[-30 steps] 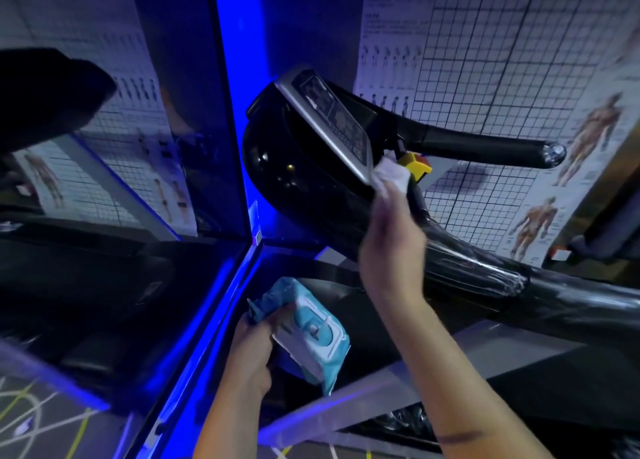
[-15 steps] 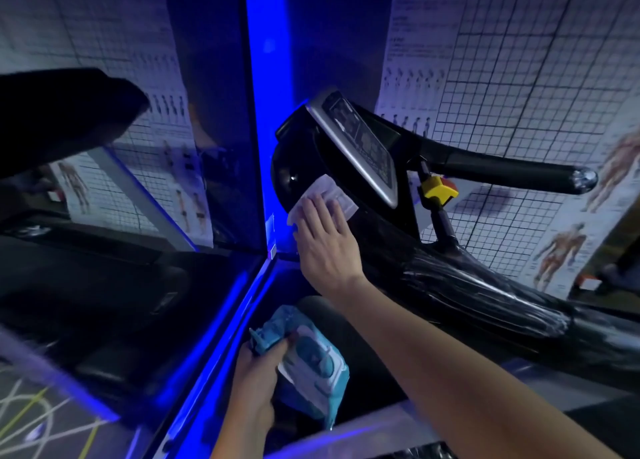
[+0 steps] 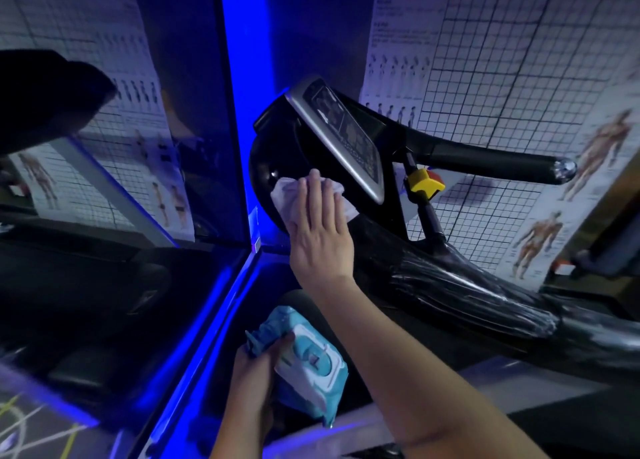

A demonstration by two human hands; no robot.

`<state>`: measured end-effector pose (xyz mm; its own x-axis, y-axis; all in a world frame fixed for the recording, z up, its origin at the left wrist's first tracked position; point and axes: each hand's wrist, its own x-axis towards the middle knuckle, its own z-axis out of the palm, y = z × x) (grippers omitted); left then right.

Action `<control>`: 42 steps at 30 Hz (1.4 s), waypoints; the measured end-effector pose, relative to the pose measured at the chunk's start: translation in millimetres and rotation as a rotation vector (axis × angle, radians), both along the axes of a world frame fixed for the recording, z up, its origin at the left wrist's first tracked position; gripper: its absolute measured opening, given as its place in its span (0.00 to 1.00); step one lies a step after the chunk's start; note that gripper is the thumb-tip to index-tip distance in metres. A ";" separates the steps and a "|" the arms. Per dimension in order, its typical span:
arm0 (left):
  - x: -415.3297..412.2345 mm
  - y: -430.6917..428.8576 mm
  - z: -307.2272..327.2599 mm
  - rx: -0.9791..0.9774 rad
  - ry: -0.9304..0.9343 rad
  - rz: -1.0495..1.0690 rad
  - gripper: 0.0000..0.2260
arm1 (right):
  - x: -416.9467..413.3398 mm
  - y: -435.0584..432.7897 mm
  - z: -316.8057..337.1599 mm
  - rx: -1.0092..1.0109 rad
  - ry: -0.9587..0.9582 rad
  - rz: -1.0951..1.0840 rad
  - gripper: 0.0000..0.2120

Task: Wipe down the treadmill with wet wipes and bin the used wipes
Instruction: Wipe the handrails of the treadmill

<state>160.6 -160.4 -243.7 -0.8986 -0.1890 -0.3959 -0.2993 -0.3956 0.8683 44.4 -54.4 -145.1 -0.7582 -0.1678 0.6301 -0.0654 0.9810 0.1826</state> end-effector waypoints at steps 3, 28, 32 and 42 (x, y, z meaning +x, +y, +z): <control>-1.3 4.0 -1.6 0.018 -0.007 0.054 0.06 | 16.8 15.4 -19.4 -0.161 0.074 -0.015 0.31; 0.3 13.5 -1.4 -0.003 0.007 0.071 0.20 | 53.8 77.5 -80.9 -0.205 0.115 -0.064 0.37; 1.7 9.7 -6.5 -0.001 0.002 0.069 0.22 | 70.4 112.2 -99.6 -0.288 0.123 -0.160 0.42; 10.3 2.2 -11.1 -0.019 0.032 0.086 0.24 | 59.5 61.5 -69.4 -0.268 -0.034 -0.080 0.40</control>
